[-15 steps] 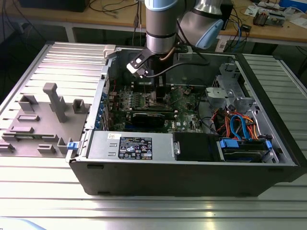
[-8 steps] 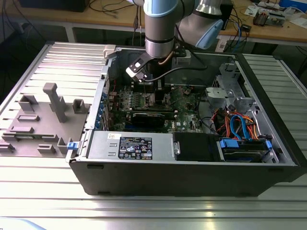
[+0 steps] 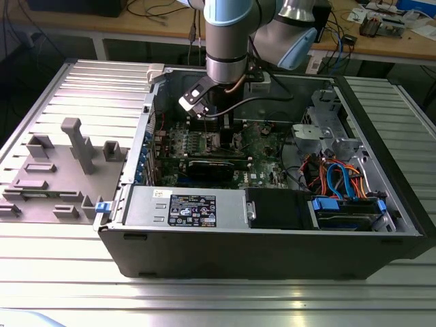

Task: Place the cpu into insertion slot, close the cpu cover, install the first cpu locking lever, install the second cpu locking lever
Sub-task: 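Place the cpu into insertion slot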

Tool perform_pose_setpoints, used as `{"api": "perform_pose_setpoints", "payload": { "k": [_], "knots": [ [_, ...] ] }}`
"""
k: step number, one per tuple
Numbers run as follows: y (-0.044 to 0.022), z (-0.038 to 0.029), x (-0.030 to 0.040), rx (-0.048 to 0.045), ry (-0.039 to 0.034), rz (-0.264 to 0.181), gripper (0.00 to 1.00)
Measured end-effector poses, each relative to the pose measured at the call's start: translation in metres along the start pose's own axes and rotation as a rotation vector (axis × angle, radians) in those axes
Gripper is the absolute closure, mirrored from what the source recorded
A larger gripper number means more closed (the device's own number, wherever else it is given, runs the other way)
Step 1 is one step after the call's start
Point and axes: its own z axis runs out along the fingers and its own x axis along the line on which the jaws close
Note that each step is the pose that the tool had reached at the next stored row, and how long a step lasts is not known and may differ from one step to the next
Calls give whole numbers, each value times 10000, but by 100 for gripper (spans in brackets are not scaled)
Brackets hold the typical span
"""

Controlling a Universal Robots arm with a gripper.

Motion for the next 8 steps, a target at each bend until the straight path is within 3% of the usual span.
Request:
{"api": "perform_pose_setpoints", "payload": {
  "k": [8],
  "knots": [
    [-8, 23, 6, 1, -3, 66, 46]
  ]
}}
